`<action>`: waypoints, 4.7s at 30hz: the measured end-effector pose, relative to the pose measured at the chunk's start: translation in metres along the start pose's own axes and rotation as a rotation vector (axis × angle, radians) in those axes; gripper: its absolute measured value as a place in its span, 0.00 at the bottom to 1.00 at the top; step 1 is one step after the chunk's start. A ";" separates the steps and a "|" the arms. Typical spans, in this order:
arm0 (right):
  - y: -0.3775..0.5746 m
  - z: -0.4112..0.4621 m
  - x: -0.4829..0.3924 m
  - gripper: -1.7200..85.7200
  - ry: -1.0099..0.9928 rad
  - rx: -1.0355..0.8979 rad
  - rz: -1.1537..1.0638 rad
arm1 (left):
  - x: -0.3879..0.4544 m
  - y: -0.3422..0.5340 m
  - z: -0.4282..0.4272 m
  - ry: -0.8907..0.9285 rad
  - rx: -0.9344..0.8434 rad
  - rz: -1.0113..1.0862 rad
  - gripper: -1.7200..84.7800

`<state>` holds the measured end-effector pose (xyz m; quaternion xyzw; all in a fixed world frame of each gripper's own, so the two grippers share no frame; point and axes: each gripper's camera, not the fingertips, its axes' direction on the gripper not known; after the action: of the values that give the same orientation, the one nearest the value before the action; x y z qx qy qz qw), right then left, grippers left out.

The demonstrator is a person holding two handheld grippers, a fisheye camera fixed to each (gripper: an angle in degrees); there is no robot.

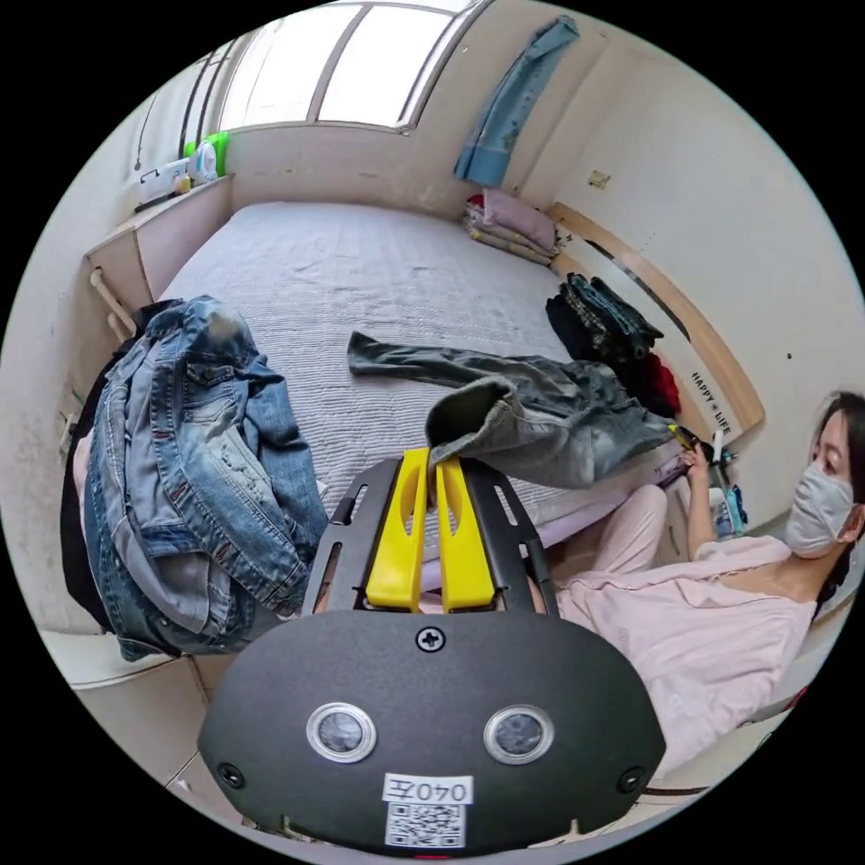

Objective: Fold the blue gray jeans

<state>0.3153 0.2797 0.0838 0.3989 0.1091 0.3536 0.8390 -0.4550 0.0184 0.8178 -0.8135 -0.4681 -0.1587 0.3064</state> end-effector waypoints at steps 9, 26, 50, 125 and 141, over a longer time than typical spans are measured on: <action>0.018 0.051 0.044 0.03 0.117 -0.153 0.154 | -0.116 -0.027 0.184 -0.341 -0.475 -0.364 0.01; 0.031 0.054 0.034 0.04 0.096 -0.176 0.145 | -0.088 0.015 0.155 -0.184 -0.185 -0.319 0.08; 0.098 0.035 0.044 0.03 -0.121 -0.208 0.199 | -0.174 0.100 0.100 0.145 -0.231 -0.547 0.00; 0.142 0.334 -0.542 0.03 -0.083 -0.565 -1.176 | -0.440 -0.230 0.348 -0.223 -0.231 -0.546 0.03; 0.008 0.283 -0.478 0.03 -0.140 -0.504 -0.854 | -0.454 -0.272 0.498 -0.611 -0.199 -0.226 0.05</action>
<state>0.0953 -0.2096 0.2289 0.1260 0.1174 -0.0339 0.9845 -0.9347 0.1408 0.2855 -0.7924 -0.6076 0.0145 0.0517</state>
